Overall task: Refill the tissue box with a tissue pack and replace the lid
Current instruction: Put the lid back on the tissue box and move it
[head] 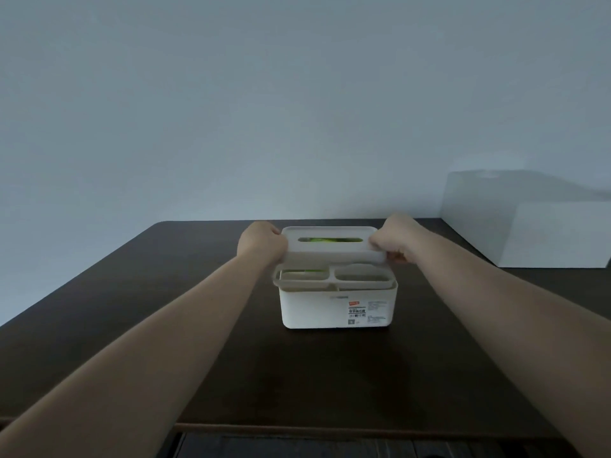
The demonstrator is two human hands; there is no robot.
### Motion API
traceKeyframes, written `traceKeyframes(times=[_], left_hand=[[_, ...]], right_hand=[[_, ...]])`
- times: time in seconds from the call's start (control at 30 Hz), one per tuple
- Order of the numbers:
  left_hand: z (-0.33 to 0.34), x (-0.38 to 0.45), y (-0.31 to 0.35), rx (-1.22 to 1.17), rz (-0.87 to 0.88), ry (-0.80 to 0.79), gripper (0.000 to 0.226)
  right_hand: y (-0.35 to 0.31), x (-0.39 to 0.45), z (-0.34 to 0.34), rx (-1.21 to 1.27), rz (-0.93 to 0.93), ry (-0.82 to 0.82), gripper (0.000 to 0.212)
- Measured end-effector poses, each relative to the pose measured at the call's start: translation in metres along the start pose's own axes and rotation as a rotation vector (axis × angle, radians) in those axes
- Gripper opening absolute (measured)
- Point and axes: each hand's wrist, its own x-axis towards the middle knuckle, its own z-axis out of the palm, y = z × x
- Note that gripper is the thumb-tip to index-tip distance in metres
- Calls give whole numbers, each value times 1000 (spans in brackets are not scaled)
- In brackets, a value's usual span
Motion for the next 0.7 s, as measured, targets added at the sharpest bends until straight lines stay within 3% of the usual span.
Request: traceKeyframes(times=[0.23,0.47,0.6,0.7], left_hand=[[7,2,-2,22,-40,5,17],[9,-2,5,133,-49,-23,31],[18,0,-2,93,-54,-7,17],[22,4,-4,68,-67,-1,23]], right_hand=[[4,3,5,-160,-22,95,28],[6,3,6,-194,-39,96,29],[8,2,9,-240,-56,97,29],[8,1,11,-265,-72,113,28]])
